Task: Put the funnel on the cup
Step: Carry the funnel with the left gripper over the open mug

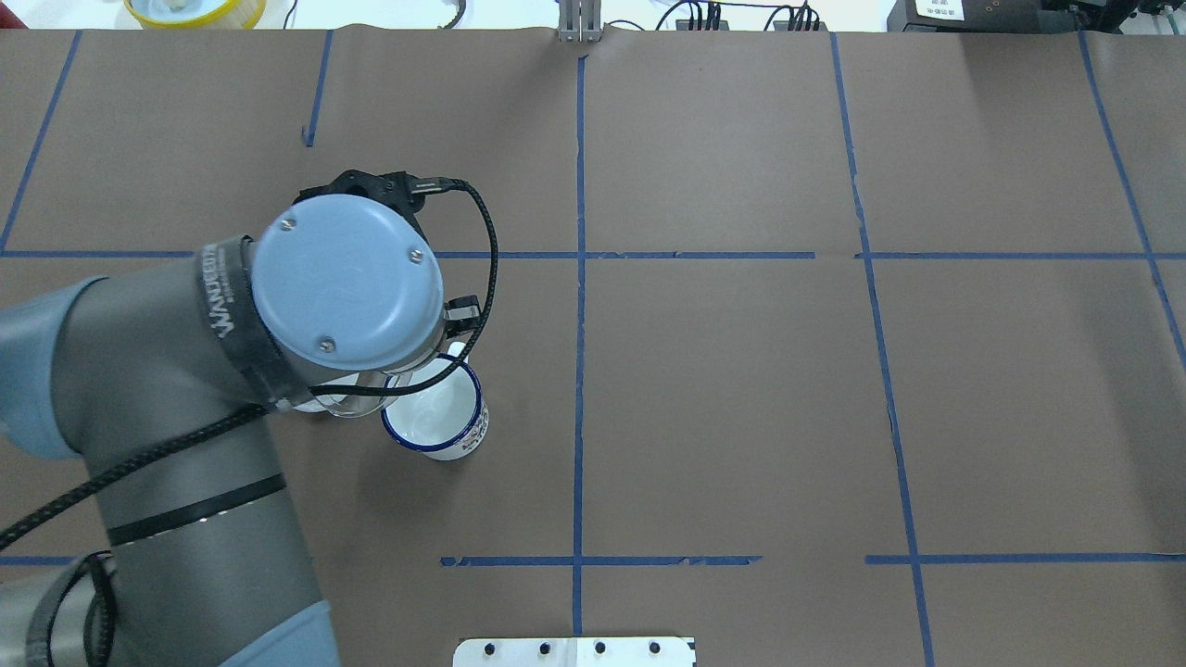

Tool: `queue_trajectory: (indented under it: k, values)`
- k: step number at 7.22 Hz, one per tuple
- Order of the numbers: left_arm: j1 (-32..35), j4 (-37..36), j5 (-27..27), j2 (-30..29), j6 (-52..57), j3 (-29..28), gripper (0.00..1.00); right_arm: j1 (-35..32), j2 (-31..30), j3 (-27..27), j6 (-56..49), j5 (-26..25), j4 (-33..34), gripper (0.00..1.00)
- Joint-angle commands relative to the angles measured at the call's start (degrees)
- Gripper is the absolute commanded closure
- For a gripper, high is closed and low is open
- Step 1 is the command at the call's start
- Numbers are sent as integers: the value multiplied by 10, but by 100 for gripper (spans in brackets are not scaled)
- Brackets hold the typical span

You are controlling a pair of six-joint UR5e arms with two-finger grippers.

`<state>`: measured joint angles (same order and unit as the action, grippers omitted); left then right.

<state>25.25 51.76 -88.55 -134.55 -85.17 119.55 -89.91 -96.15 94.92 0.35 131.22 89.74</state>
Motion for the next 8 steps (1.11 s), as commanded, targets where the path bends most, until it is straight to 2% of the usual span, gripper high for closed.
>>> queue_trajectory:
  k: [1, 8]
  values:
    - [-34, -48, 48, -40, 34, -51, 100, 0, 0, 0, 0, 0, 0, 0]
    - [-78, -39, 96, -41, 65, -128, 100, 0, 0, 0, 0, 0, 0, 0]
